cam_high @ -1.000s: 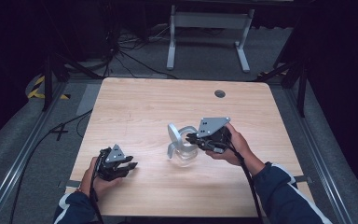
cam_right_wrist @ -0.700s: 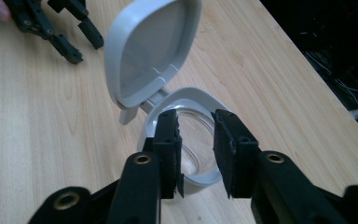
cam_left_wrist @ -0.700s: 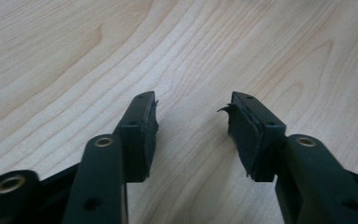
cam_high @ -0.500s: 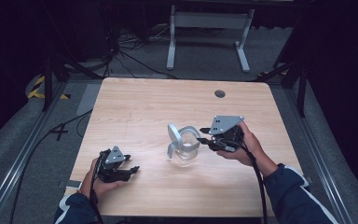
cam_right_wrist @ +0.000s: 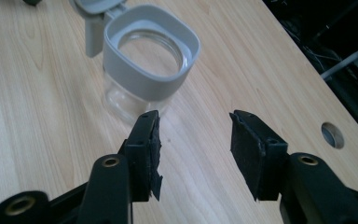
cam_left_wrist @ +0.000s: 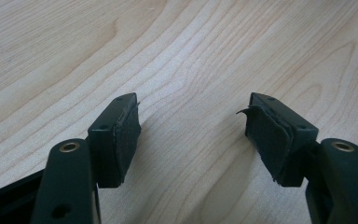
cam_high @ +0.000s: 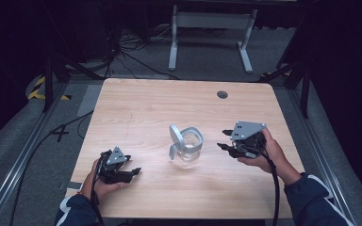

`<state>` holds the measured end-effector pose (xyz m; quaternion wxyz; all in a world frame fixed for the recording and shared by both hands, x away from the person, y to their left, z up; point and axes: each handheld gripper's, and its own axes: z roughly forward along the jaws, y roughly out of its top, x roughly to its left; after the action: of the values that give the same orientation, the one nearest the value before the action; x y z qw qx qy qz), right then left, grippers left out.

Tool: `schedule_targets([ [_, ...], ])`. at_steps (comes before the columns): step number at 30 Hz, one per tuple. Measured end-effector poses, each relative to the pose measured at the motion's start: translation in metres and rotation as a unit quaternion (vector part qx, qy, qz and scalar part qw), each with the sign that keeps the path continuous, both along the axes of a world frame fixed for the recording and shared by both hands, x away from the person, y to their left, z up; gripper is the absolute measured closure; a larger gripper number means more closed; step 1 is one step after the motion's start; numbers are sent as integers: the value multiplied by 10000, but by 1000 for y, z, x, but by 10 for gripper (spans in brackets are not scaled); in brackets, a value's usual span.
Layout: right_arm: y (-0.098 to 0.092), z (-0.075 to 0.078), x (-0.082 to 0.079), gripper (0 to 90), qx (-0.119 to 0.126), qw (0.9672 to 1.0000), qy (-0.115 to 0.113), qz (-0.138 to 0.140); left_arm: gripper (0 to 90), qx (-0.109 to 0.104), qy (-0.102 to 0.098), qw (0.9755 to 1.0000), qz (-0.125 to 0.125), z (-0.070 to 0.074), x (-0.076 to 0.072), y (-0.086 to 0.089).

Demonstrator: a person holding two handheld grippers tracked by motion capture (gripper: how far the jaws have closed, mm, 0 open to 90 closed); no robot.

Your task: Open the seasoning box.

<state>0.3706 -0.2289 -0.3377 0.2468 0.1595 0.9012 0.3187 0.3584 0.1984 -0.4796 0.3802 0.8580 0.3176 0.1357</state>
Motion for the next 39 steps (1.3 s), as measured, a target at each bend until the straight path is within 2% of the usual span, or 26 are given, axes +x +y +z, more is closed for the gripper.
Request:
schedule_targets([
  [2,-6,-3,-1,524,-24,10000,-4,-67,347,4,0,10000,8,0,0,0],
  [5,-16,-9,0,508,-160,9997,120,-149,344,-29,28,10000,33,0,0,0],
  [8,-24,-13,0,497,-184,9994,192,-206,343,-27,32,10000,30,0,0,0],
  [20,-51,-34,-2,456,-433,9967,441,-521,331,26,62,10000,34,0,0,0],
  [32,-81,-56,-9,429,-269,9948,589,-784,321,-15,49,10000,71,0,0,0],
  [39,-101,-68,-15,402,-130,9943,584,-887,319,-17,53,10000,76,0,0,0],
])
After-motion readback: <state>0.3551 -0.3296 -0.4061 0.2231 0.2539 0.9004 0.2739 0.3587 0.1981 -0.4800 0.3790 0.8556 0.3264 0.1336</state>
